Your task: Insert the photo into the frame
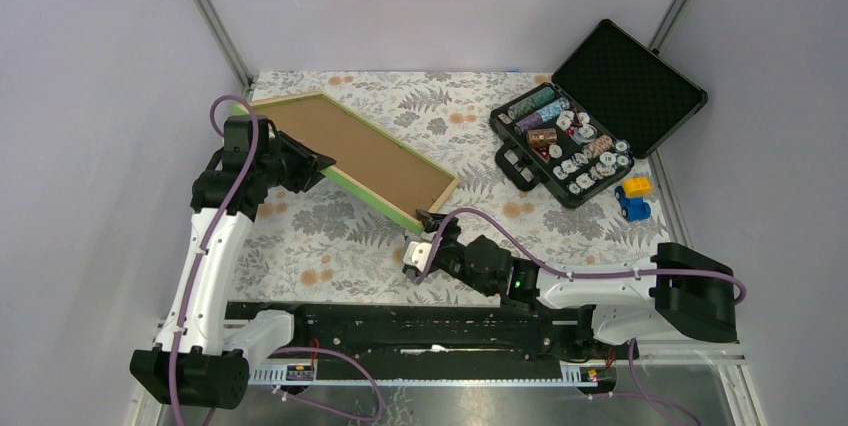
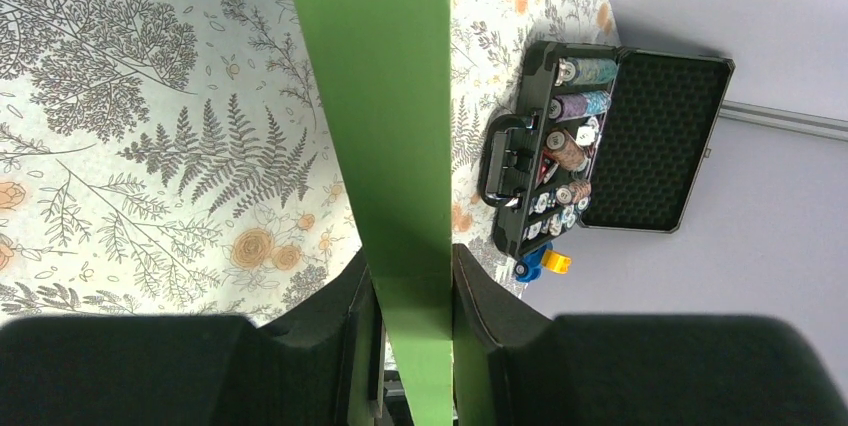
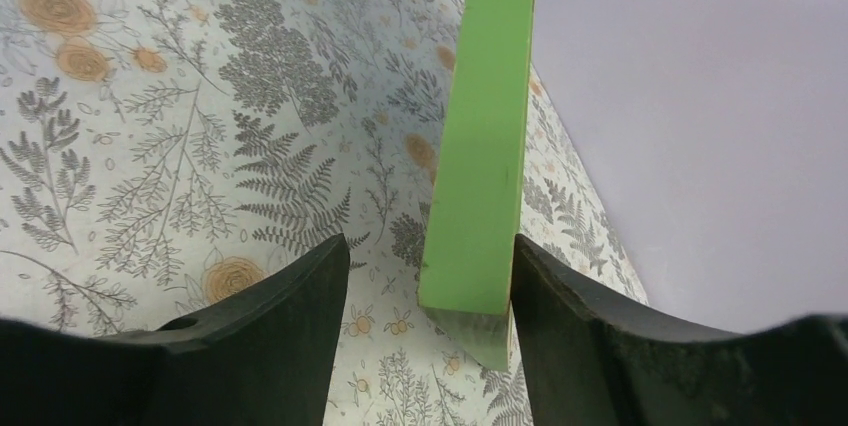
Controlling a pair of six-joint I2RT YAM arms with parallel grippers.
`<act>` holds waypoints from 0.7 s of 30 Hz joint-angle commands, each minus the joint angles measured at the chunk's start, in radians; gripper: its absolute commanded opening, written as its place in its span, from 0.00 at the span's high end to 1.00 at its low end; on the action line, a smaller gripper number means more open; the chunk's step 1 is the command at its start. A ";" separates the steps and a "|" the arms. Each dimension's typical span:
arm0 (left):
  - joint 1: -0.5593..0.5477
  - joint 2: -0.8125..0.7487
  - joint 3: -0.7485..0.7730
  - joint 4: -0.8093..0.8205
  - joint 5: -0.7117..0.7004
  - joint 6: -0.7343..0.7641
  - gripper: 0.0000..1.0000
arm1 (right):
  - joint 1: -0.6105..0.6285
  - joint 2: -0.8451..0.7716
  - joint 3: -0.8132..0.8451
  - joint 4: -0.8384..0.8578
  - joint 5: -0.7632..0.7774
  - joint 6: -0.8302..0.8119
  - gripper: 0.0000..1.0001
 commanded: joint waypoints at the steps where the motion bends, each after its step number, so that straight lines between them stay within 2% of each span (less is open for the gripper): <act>1: 0.001 -0.019 0.075 0.054 -0.054 0.033 1.00 | 0.010 0.032 0.058 0.110 0.097 -0.023 0.37; 5: 0.001 -0.019 0.084 0.041 -0.067 0.035 1.00 | 0.009 0.061 0.090 0.113 0.131 -0.023 0.45; 9: 0.001 -0.018 0.081 0.040 -0.069 0.034 1.00 | 0.010 0.076 0.126 0.079 0.153 -0.008 0.58; 11: 0.001 -0.015 0.081 0.041 -0.073 0.035 1.00 | 0.009 0.077 0.147 0.047 0.168 0.006 0.68; 16: 0.001 0.002 0.083 0.059 -0.063 0.071 1.00 | 0.009 0.052 0.192 -0.021 0.197 0.050 1.00; 19: 0.001 0.006 0.077 0.062 -0.064 0.086 0.73 | 0.010 0.033 0.220 -0.061 0.214 0.074 1.00; 21: 0.002 -0.003 0.064 0.075 -0.068 0.090 0.48 | 0.010 0.022 0.248 -0.112 0.207 0.100 1.00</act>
